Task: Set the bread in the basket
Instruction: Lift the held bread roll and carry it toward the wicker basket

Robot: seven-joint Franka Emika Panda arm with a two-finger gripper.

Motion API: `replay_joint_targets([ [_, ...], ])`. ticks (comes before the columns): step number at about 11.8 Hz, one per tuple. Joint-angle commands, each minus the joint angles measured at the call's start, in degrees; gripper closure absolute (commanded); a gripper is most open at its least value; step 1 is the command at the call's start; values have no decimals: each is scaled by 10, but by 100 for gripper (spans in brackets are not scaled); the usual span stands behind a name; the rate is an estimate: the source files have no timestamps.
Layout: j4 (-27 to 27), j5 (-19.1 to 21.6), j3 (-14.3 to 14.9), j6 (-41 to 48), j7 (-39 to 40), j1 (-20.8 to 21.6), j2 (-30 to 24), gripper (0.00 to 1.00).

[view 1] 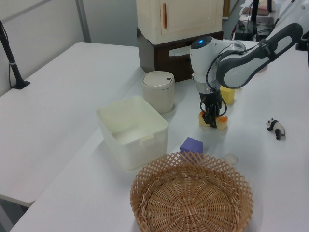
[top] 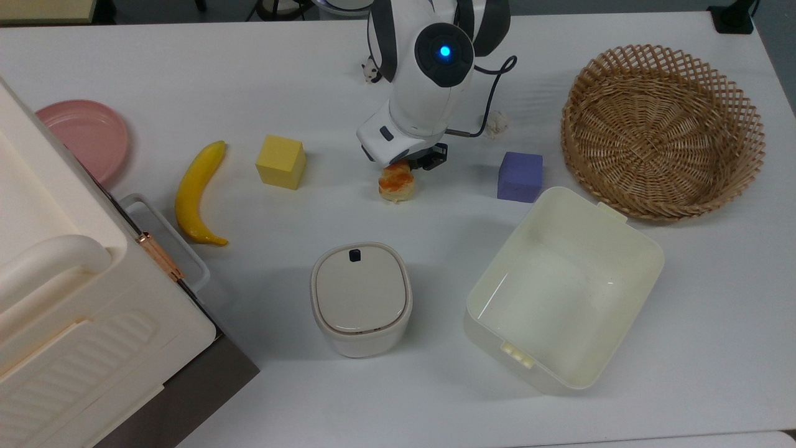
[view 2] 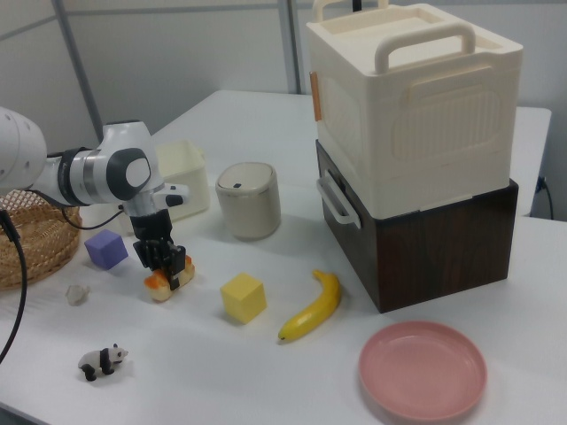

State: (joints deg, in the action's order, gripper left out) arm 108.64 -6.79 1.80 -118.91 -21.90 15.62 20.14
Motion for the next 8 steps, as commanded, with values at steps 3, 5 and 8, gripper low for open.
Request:
replay_joint_targets([
  [3, -7, -9, 2, 67, 14, -15, -73, 65],
  [5, -25, -6, 2, 95, 50, -35, -109, 63],
  [8, -40, -5, 1, 99, 59, -47, -125, 61],
])
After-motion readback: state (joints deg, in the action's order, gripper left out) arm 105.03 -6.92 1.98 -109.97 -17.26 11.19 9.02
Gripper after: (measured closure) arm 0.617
